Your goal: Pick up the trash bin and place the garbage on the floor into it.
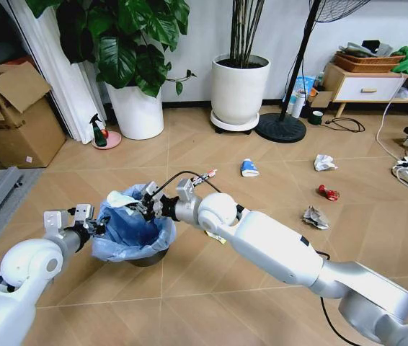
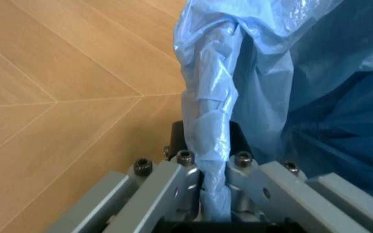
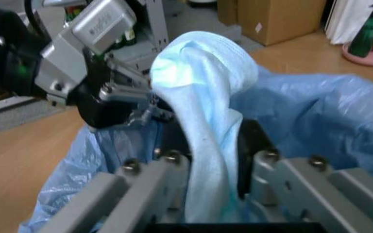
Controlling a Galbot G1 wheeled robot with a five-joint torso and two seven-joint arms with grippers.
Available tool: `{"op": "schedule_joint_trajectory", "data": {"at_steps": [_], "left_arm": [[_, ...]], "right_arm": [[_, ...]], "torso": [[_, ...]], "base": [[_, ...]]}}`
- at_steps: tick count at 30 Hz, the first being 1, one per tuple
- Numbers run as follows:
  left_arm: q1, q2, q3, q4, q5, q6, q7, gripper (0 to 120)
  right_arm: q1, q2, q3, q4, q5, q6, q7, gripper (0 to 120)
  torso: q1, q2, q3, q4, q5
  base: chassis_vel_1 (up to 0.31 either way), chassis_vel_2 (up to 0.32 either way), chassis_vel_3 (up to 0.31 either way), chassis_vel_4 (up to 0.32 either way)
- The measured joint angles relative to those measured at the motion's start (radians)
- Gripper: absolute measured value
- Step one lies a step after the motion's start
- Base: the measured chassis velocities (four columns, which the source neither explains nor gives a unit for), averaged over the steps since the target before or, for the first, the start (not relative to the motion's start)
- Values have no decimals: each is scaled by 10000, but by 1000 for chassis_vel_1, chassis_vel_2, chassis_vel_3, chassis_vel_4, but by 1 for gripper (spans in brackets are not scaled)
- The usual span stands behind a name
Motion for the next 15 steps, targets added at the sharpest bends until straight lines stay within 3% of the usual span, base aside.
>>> {"op": "schedule_joint_trajectory", "data": {"at_steps": [4, 6, 9, 12, 15], "left_arm": [[38, -6, -60, 2, 23, 0, 47, 0], [67, -11, -126, 8, 57, 0, 80, 0], [81, -12, -153, 9, 69, 0, 102, 0], [95, -16, -178, 9, 101, 0, 145, 0], [88, -22, -182, 6, 124, 0, 160, 0]], "right_arm": [[17, 41, -36, -58, -68, -26, 17, 26], [17, 49, -83, -104, -115, -27, 26, 39], [11, 59, -108, -134, -126, -25, 45, 43], [-19, 124, -120, -249, -222, -10, 63, 62], [-23, 174, -120, -307, -243, 3, 97, 71]], "torso": [[0, 0, 0, 1, 0], [0, 0, 0, 1, 1], [0, 0, -1, 1, 1], [0, 0, 0, 0, 1], [0, 1, 0, 0, 1]], "base": [[0, 0, 0, 0], [0, 0, 0, 0], [0, 0, 0, 0], [0, 0, 0, 0], [0, 0, 0, 0]]}}
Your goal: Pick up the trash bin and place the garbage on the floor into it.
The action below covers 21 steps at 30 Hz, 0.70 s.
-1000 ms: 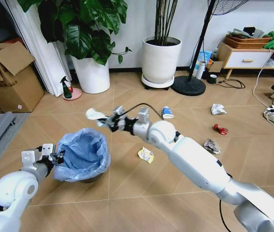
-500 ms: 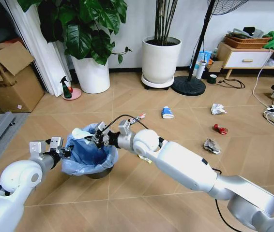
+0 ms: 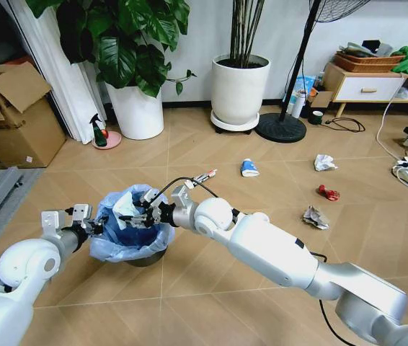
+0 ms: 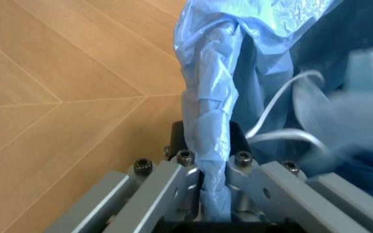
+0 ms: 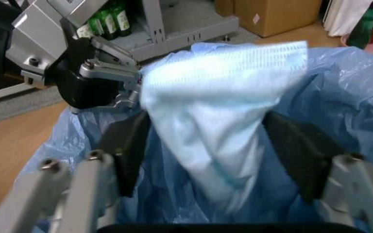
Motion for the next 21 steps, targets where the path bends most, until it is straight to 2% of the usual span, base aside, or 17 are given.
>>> {"op": "schedule_joint_trajectory", "data": {"at_steps": [1, 5, 8, 13, 21], "left_arm": [[0, 0, 0, 0, 0, 0, 0, 0], [-1, -4, -17, -14, 20, 0, 12, 0], [2, -15, -23, -15, 41, 0, 18, 0], [17, -64, -31, -16, 124, 0, 33, 0], [177, -186, -237, 84, 462, 0, 269, 0]], "right_arm": [[0, 0, 0, 0, 0, 0, 0, 71], [-24, 3, -2, -10, -4, 16, 33, 91], [-42, -8, -11, -7, -5, 30, 35, 98], [-93, 12, 15, 21, -5, 100, 134, 100], [-134, -225, 1326, 680, 313, 172, 481, 100]], "torso": [[0, 0, 0, 0, 0], [0, 1, 0, 0, 1], [0, 1, 0, 0, 0], [0, 1, 0, 0, 0], [0, 1, -1, 0, 1]], "base": [[0, 0, 0, 0], [0, 0, 0, 0], [0, 0, 0, 0], [0, 0, 0, 0], [0, 0, 0, 0]]}}
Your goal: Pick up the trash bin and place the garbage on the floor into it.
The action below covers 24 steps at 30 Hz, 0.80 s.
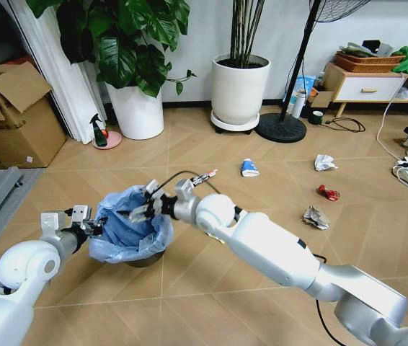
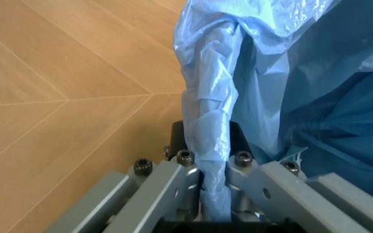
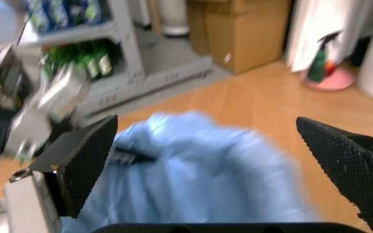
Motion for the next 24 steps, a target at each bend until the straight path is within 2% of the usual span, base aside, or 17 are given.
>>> {"op": "schedule_joint_trajectory", "data": {"at_steps": [8, 11, 12, 17, 21, 24], "left_arm": [[122, -70, -126, 37, 202, 0, 131, 0], [132, -126, -170, 31, 217, 0, 139, 0], [132, -126, -170, 31, 217, 0, 139, 0], [127, -200, -179, -54, 230, 0, 145, 0], [136, -224, -179, -85, 246, 0, 144, 0], [195, -227, -167, -165, 287, 0, 134, 0]], "right_arm": [[-382, -573, 1271, -7, 115, -47, 123, 100], [-888, -1366, 1862, -262, -81, -43, 117, 100], [-888, -1366, 1862, -262, -81, -43, 117, 100], [-1851, -2313, 2385, -898, -761, 118, 2, 100], [-2210, -2412, 2544, -1296, -1181, 280, -111, 100], [-2620, -2226, 2723, -2258, -1877, 709, -341, 100]], "torso": [[0, 0, 1, 2, 2], [0, 0, 1, -1, 2], [0, 0, 1, -1, 2], [0, 0, 0, -4, 3], [0, 0, 0, -3, 2], [0, 0, 0, -1, 3]], "base": [[0, 0, 0, 0], [0, 0, 0, 0], [0, 0, 0, 0], [0, 0, 0, 0], [0, 0, 0, 0], [0, 0, 0, 0]]}}
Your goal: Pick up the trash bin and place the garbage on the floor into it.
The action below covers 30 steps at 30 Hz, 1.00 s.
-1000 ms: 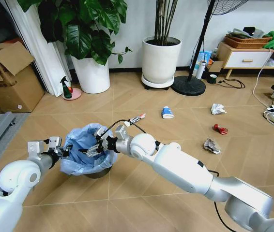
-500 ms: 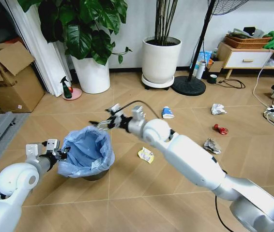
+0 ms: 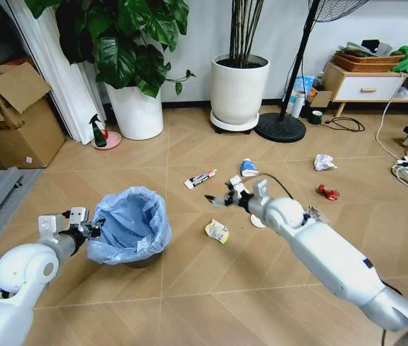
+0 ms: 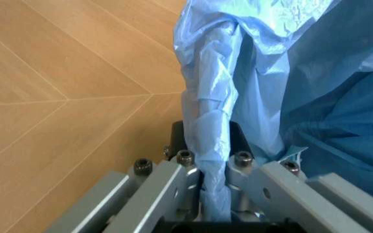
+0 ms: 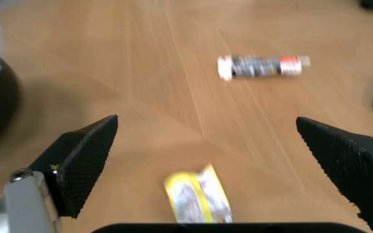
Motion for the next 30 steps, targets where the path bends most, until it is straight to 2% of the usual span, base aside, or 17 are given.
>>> {"op": "schedule_joint_trajectory", "data": {"at_steps": [1, 5, 9, 12, 20, 30], "left_arm": [[0, 0, 0, 0, 0, 0, 0, 0], [79, 4, 67, -112, 27, 0, -34, 0], [120, 28, 89, -160, 30, 0, -52, 0], [151, 84, 117, -203, 31, 0, -69, 0], [165, 135, 197, -231, 30, 0, -98, 0], [171, 128, 279, -227, 38, 0, -104, 0]], "right_arm": [[0, 0, 0, 0, 0, 0, 0, 100], [-158, 887, 149, -1763, -715, 614, -236, 100], [-124, 1422, 211, -2578, -1030, 866, -319, 100], [99, 2066, 351, -3741, -1510, 1121, -404, 100], [534, 2870, 653, -5706, -2318, 1454, -541, 100], [940, 3521, 1337, -7208, -3184, 1824, -776, 100]], "torso": [[0, 0, 0, 0, 0], [0, 0, 0, 0, -2], [0, 0, 1, 1, 1], [0, 0, 0, 3, -5], [0, 0, 1, 0, -5], [0, 0, 0, 1, -5]], "base": [[0, 0, 0, 0], [0, 0, 0, 0], [0, 0, 0, 0], [0, 0, 0, 0], [0, 0, 0, 0], [0, 0, 0, 0]]}}
